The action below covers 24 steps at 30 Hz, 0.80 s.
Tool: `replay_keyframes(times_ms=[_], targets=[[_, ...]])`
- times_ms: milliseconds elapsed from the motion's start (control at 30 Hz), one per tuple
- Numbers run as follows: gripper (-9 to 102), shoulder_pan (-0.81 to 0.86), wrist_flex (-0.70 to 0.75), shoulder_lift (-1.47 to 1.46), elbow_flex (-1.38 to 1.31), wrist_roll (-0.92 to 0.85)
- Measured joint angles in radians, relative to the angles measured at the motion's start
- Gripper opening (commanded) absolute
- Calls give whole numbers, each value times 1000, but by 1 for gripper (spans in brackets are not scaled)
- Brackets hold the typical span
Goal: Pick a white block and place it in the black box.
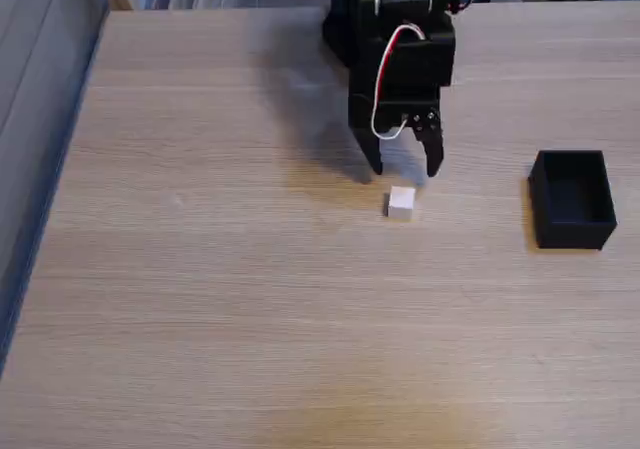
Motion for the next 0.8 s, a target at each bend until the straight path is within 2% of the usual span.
replay_keyframes(times_ms=[800], targets=[[27,15,-31,-235,-166,32]])
